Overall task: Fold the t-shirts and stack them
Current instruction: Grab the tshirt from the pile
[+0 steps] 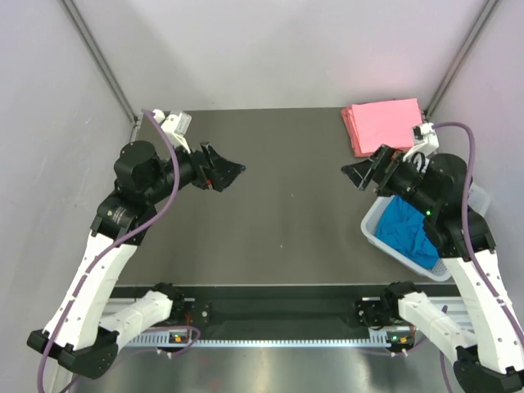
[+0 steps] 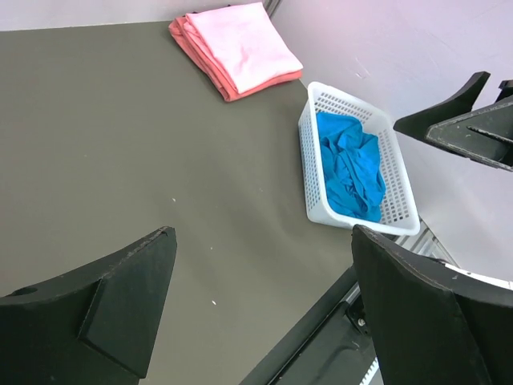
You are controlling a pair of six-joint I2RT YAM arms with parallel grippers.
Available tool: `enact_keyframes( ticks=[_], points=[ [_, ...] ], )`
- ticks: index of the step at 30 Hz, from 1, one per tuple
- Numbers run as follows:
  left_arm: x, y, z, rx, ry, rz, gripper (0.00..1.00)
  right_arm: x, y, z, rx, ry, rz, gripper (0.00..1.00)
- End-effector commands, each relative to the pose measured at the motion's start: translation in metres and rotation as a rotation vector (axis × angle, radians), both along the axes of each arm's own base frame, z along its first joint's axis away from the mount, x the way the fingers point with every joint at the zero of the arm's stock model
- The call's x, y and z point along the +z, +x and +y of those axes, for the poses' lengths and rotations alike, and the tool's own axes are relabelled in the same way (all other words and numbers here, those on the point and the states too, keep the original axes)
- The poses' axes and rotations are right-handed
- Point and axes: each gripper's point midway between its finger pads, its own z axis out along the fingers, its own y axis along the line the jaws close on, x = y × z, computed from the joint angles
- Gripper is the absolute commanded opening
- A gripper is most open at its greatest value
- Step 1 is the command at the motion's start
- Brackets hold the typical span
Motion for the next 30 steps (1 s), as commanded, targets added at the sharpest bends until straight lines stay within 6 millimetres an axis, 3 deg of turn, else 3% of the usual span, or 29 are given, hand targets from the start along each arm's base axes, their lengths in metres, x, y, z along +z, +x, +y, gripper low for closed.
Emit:
enact_keyframes(
  ticks=[1,6,8,12,15,17,18,20,21,23,24,27,30],
  points=[
    [0.016,0.004,-0.001,0.001,-0.019,-0.072,0.95,0.019,0.003,-0.015,-0.095,-0.016,-0.047,1.00],
    [0.001,0.010,0.004,0.036,0.006,-0.041,0.95,-0.004,0.016,-0.038,-0.219,-0.120,0.031,1.00],
    [-0.011,0.015,0.004,0.050,0.022,-0.010,0.95,-0.021,0.029,-0.071,-0.402,-0.212,0.092,0.99],
    [-0.031,0.019,-0.004,0.021,0.032,0.057,0.93,-0.076,0.047,-0.141,-0.639,-0.443,0.348,1.00],
    [-0.039,0.017,-0.010,-0.014,0.026,0.099,0.92,-0.104,0.047,-0.184,-0.764,-0.493,0.438,1.00],
    [-0.045,0.017,-0.011,-0.018,0.027,0.110,0.92,-0.113,0.049,-0.212,-0.857,-0.486,0.446,1.00],
    [-0.046,0.018,-0.010,-0.010,0.027,0.110,0.92,-0.132,0.044,-0.230,-0.904,-0.483,0.499,1.00],
    [-0.048,0.018,-0.009,-0.004,0.027,0.112,0.92,-0.148,0.052,-0.236,-0.875,-0.432,0.522,0.98],
    [-0.049,0.017,-0.009,-0.007,0.030,0.117,0.92,-0.170,0.051,-0.246,-0.882,-0.427,0.588,0.97],
    [-0.048,0.017,-0.008,-0.003,0.034,0.113,0.92,-0.189,0.053,-0.256,-0.897,-0.442,0.646,0.95],
    [-0.048,0.017,-0.009,-0.003,0.035,0.112,0.92,-0.207,0.050,-0.265,-0.920,-0.444,0.715,0.93],
    [-0.048,0.019,-0.008,0.005,0.038,0.104,0.93,-0.230,0.049,-0.279,-0.973,-0.419,0.766,0.85],
    [-0.051,0.024,-0.009,0.004,0.049,0.114,0.93,-0.237,0.046,-0.297,-1.059,-0.419,0.768,0.84]
  ],
)
